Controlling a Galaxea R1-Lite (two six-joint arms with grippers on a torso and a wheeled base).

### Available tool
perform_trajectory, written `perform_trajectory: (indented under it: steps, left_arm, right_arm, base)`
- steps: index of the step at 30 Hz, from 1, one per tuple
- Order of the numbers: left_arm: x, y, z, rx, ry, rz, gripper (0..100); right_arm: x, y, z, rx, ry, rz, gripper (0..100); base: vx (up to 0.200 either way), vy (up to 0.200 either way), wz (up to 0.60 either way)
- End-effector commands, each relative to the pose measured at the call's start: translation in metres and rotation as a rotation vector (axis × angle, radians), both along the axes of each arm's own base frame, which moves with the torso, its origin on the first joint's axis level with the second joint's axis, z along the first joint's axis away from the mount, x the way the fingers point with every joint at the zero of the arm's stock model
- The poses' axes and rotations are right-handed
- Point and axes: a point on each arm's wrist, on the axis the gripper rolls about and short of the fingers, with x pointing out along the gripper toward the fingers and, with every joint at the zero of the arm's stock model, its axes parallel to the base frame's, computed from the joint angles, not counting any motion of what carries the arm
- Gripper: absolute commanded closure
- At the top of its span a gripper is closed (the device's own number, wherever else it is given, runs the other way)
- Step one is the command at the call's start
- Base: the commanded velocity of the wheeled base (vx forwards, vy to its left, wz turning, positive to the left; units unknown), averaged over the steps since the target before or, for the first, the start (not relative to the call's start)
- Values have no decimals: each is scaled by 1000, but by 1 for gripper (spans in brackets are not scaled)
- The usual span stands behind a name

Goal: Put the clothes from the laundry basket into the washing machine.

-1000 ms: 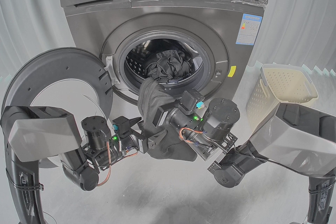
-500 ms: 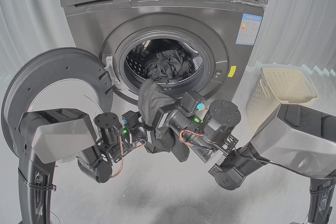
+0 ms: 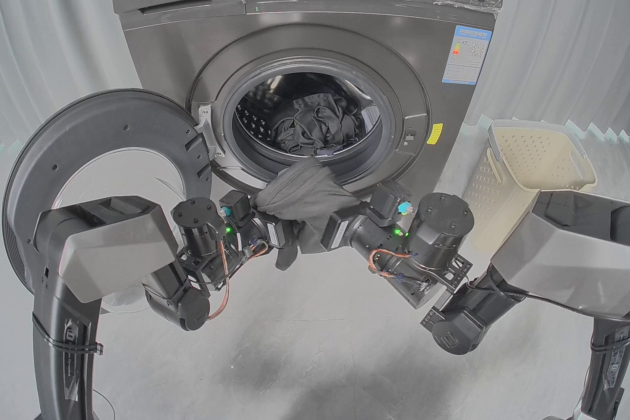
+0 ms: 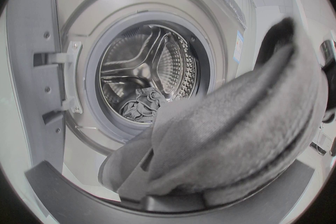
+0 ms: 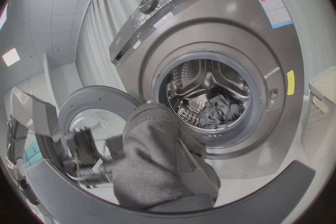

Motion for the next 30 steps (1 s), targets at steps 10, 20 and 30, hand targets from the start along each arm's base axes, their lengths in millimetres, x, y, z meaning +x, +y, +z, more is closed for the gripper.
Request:
perform_trajectory:
  steps: [10, 20, 30]
  left_arm:
    - [-45, -1, 62, -81, -48, -56, 100]
    - [-74, 8, 88, -108, -65, -80, 100]
    - [-103, 25, 104, -118, -69, -84, 100]
  right_arm:
    - [-4, -21, -30, -87, 99, -32, 100]
    - [-9, -8, -24, -51, 57, 14, 0]
    - [-73, -47, -38, -271, 143, 227, 0]
  base:
    - [0, 0, 0]
    - [0, 0, 0]
    - [0, 0, 0]
